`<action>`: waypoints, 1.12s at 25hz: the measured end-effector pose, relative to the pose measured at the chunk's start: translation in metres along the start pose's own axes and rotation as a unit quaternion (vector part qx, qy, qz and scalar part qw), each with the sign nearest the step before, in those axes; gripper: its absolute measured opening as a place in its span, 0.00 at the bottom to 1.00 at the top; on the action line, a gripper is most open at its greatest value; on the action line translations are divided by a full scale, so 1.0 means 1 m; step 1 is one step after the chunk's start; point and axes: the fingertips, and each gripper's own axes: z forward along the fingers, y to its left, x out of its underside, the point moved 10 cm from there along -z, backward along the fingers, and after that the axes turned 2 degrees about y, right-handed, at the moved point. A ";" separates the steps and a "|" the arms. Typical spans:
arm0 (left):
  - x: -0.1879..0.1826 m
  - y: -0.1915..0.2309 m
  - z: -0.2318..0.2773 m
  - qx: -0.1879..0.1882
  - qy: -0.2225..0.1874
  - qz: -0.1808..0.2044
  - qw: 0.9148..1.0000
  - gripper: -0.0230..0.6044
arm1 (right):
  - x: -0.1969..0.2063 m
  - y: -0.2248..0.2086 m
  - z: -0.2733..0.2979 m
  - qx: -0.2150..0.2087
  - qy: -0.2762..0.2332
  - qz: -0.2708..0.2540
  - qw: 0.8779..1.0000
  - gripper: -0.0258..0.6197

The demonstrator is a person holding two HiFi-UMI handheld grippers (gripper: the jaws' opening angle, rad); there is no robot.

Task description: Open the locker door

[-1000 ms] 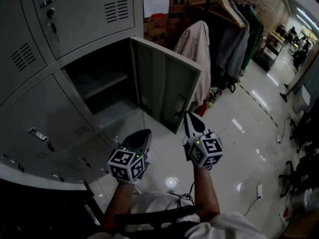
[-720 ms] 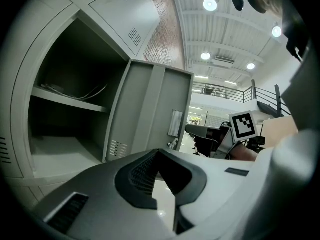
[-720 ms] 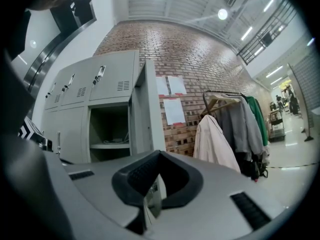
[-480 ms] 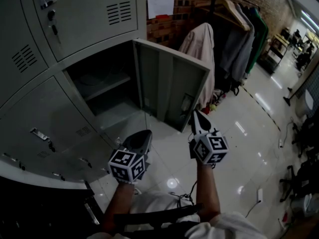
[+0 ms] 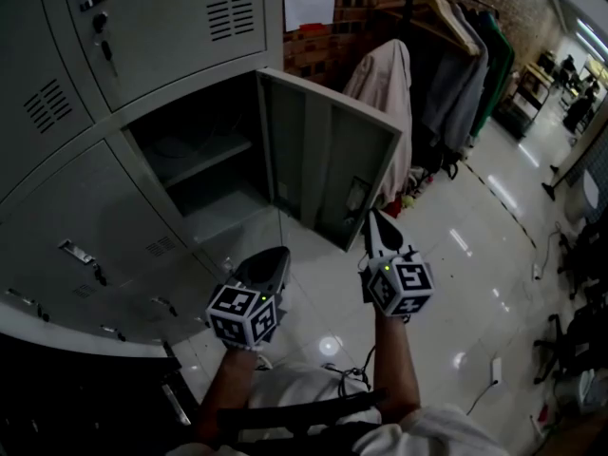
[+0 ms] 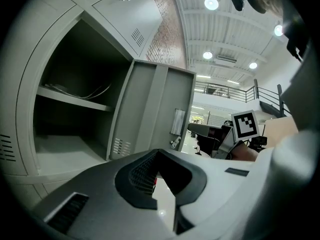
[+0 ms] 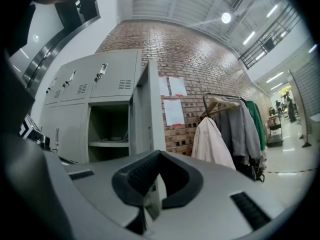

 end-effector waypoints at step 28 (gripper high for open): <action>0.071 -0.058 -0.038 -0.121 0.040 -0.042 0.991 0.03 | 0.057 0.022 -0.062 -0.163 0.086 0.046 0.982 0.05</action>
